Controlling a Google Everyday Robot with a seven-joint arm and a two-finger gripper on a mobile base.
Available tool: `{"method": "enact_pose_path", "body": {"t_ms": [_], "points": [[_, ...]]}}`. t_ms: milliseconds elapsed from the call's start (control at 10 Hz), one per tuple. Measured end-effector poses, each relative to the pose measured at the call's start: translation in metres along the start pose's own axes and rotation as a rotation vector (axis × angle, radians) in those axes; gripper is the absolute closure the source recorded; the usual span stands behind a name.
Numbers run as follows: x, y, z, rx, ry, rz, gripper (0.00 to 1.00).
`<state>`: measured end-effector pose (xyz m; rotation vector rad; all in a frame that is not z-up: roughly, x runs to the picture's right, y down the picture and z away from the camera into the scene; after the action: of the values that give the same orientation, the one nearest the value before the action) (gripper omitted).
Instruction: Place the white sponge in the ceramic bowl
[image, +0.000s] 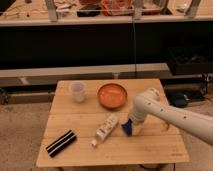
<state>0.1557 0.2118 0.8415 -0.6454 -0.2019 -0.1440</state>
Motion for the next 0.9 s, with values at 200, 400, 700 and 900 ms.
{"method": "enact_pose_path", "body": {"t_ms": [200, 400, 700, 900], "points": [[-0.001, -0.003, -0.001, 0.001, 0.002, -0.002, 0.96], [0.004, -0.007, -0.003, 0.007, 0.003, 0.006, 0.96], [0.004, -0.014, -0.007, 0.014, 0.006, 0.006, 0.96], [0.006, -0.025, -0.015, 0.024, 0.007, 0.011, 0.96]]}}
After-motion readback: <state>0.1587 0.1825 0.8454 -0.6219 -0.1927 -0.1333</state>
